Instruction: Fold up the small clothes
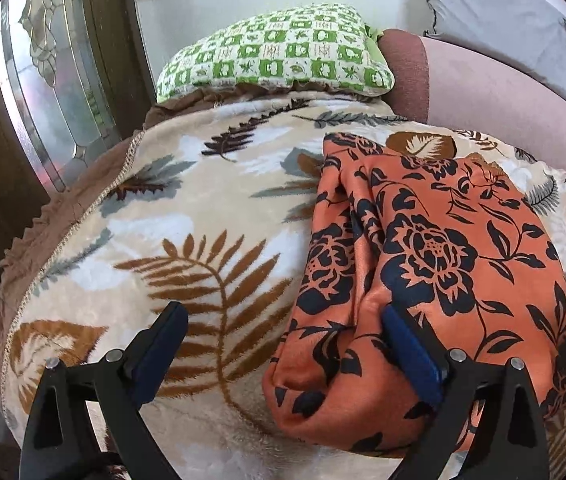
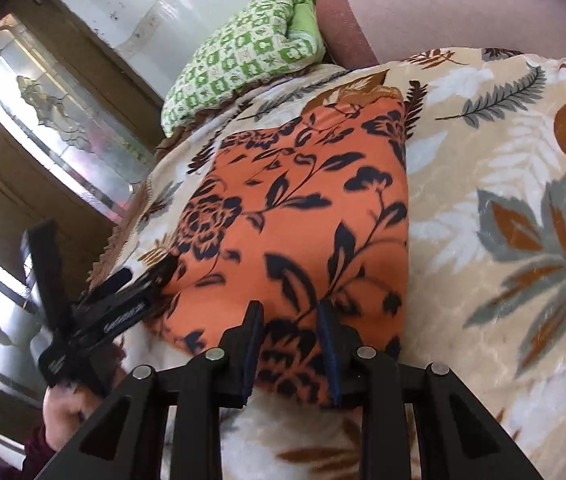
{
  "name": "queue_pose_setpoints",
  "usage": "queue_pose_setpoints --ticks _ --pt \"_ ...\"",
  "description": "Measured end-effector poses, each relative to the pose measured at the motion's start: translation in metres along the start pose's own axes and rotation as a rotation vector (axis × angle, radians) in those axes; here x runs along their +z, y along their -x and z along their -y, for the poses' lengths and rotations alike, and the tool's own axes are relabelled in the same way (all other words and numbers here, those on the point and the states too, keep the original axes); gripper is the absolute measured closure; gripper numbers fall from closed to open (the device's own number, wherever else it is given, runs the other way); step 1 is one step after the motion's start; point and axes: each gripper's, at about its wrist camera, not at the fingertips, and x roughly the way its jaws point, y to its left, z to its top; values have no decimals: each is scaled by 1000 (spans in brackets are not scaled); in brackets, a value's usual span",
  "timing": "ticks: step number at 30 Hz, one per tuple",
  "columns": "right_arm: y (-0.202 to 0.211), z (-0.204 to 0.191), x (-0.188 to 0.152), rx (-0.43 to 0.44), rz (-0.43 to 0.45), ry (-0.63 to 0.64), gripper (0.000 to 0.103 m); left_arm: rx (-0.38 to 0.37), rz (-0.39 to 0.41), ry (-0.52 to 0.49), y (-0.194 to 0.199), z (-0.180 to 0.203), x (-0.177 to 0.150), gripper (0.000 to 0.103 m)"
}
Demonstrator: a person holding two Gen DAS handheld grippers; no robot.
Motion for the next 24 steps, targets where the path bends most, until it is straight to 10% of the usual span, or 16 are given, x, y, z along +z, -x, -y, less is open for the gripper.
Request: queue_pose_setpoints --ticks 19,24 --pt "4 10 0 125 -28 -37 71 63 29 -19 -2 9 3 5" --pt "22 22 8 163 51 -101 32 62 24 -7 -3 9 4 5"
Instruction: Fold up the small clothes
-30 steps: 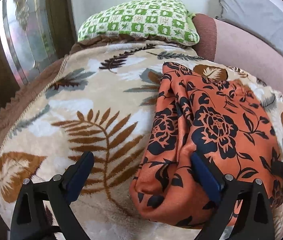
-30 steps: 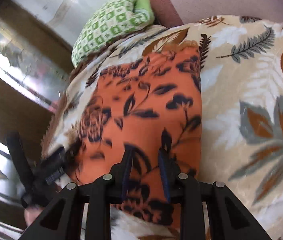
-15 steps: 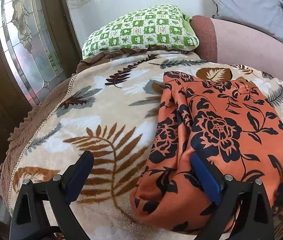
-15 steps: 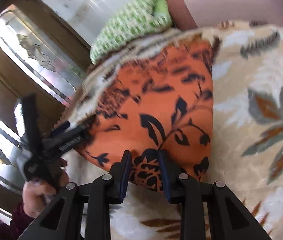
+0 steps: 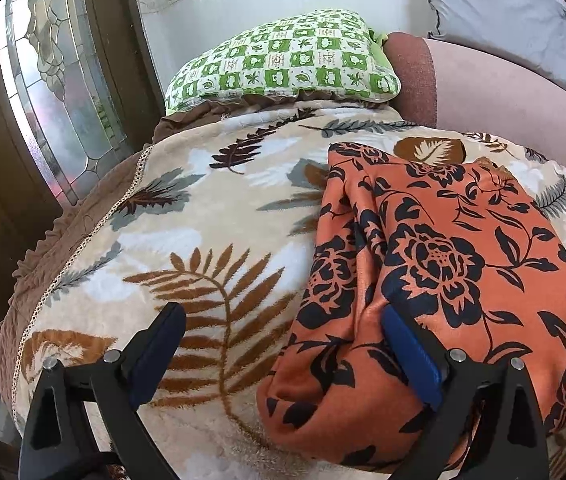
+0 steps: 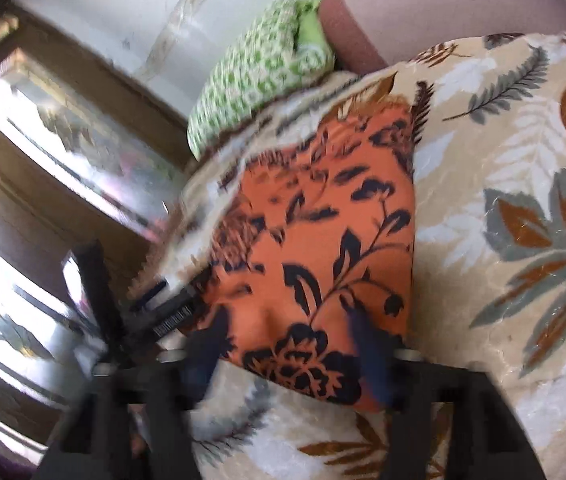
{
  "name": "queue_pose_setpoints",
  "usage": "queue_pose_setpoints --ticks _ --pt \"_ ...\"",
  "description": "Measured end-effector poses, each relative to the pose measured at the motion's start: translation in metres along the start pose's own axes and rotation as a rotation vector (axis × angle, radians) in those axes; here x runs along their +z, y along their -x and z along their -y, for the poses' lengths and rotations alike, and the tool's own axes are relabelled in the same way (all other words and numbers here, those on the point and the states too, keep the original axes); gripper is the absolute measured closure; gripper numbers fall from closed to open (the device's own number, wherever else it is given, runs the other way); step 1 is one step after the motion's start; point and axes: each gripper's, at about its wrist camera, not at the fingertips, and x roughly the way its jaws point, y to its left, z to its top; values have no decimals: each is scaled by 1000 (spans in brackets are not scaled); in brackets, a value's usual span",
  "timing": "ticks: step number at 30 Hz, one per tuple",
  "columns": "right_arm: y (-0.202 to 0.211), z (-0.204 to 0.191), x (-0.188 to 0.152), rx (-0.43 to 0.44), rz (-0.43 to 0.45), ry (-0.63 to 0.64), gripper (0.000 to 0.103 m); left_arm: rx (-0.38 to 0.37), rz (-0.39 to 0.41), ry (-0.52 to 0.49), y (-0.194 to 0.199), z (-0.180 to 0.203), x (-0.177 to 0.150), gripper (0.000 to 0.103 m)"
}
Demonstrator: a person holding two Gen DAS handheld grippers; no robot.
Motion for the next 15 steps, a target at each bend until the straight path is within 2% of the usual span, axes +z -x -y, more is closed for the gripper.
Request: queue_pose_setpoints --ticks 5,15 --pt "13 10 10 -38 61 -37 32 -8 -7 11 0 0 1 5" --pt "8 30 19 -74 49 -103 32 -17 17 31 8 -7 6 5"
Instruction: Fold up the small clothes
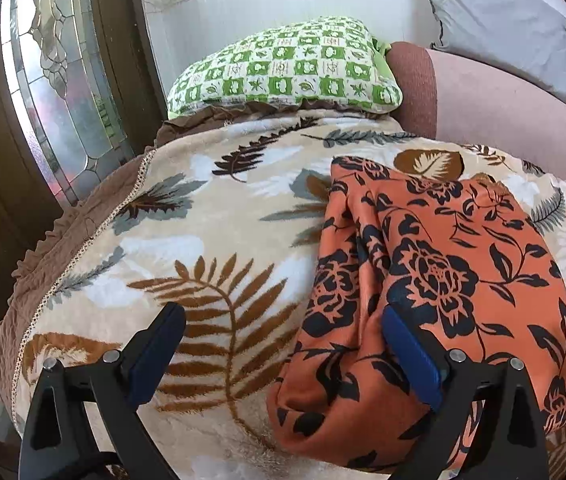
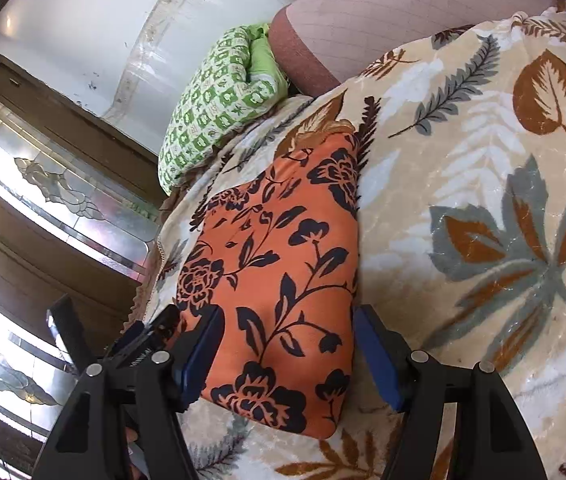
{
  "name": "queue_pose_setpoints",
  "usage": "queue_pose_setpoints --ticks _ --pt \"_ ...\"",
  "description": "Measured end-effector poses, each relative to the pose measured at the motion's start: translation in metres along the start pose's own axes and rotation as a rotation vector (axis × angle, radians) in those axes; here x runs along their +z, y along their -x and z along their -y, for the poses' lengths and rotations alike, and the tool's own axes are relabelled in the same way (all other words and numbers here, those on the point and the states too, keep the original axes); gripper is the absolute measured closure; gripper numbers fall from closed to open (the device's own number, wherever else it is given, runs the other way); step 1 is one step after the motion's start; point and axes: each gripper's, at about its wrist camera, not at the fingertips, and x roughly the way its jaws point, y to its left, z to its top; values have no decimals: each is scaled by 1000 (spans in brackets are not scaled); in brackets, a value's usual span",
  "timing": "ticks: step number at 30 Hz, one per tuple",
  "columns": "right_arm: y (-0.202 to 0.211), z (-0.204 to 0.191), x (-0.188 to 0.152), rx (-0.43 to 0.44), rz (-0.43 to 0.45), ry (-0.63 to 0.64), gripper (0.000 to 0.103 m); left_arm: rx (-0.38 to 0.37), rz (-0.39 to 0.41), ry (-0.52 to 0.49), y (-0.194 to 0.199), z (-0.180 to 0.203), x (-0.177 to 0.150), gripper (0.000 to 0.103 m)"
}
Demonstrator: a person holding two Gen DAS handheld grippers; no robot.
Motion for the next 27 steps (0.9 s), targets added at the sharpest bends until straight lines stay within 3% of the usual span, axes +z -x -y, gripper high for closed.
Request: queue_pose_setpoints --ticks 8,12,14,16,22,27 --pt "-3 -14 -4 -7 11 77 32 61 17 30 0 -16 7 5" --pt "-17 -23 -13 -16 -32 140 33 116 -86 35 -23 -25 1 5" --pt "-28 -31 -20 -98 -51 212 33 87 -144 42 -34 -24 -4 5" --pt "-31 -39 -21 -137 -56 265 33 77 -137 46 -32 -26 -3 5" --pt "-8 -19 -6 -85 16 138 33 13 -122 117 -30 -42 -1 5" --pt "2 6 7 -42 45 2 33 -94 -99 198 -27 -54 5 5"
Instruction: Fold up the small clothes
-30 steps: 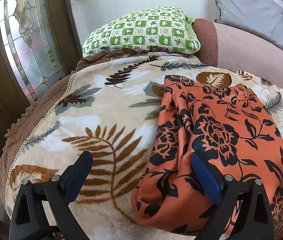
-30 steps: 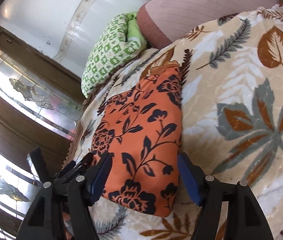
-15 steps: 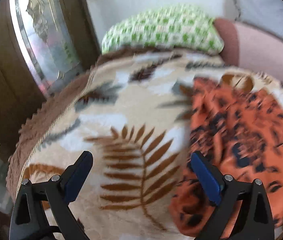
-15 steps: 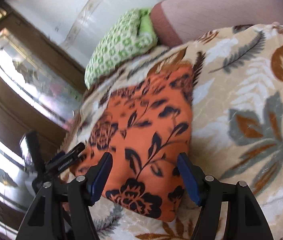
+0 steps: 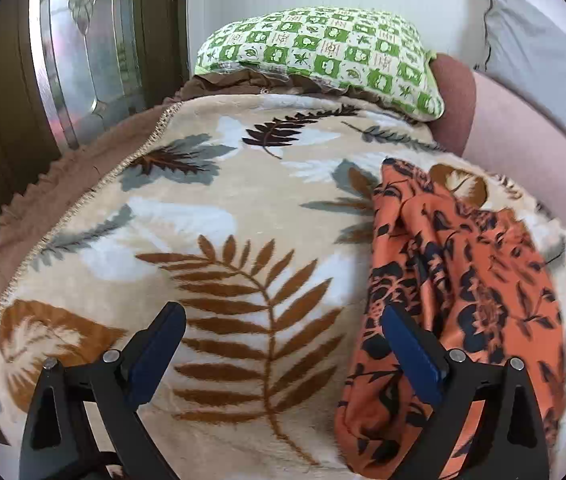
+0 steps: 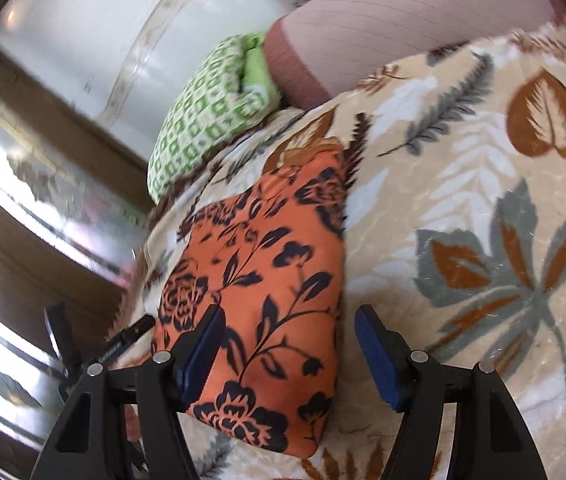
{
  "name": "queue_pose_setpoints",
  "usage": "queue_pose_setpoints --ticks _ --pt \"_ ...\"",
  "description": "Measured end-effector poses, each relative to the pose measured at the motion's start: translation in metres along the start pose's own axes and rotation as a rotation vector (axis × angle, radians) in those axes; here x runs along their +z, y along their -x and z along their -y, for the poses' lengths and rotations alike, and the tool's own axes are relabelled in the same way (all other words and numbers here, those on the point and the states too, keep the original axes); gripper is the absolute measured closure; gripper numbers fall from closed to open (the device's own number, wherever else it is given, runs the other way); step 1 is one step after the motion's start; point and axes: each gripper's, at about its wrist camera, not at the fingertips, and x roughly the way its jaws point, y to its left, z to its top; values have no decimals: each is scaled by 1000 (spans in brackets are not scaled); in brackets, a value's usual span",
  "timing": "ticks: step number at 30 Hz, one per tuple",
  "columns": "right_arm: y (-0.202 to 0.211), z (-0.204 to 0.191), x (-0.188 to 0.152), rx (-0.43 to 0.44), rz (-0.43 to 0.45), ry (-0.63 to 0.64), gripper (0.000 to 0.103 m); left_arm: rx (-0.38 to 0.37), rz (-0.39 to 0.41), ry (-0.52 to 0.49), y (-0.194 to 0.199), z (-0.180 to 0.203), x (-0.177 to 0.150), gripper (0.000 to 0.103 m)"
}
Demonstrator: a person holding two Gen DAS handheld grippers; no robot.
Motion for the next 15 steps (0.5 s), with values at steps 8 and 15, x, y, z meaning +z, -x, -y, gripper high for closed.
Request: queue_pose_setpoints --ticks 8,15 --pt "2 2 3 -16 24 -24 33 30 17 -44 2 10 -1 5" --pt "3 -23 -6 45 46 121 35 0 81 -23 18 10 0 5"
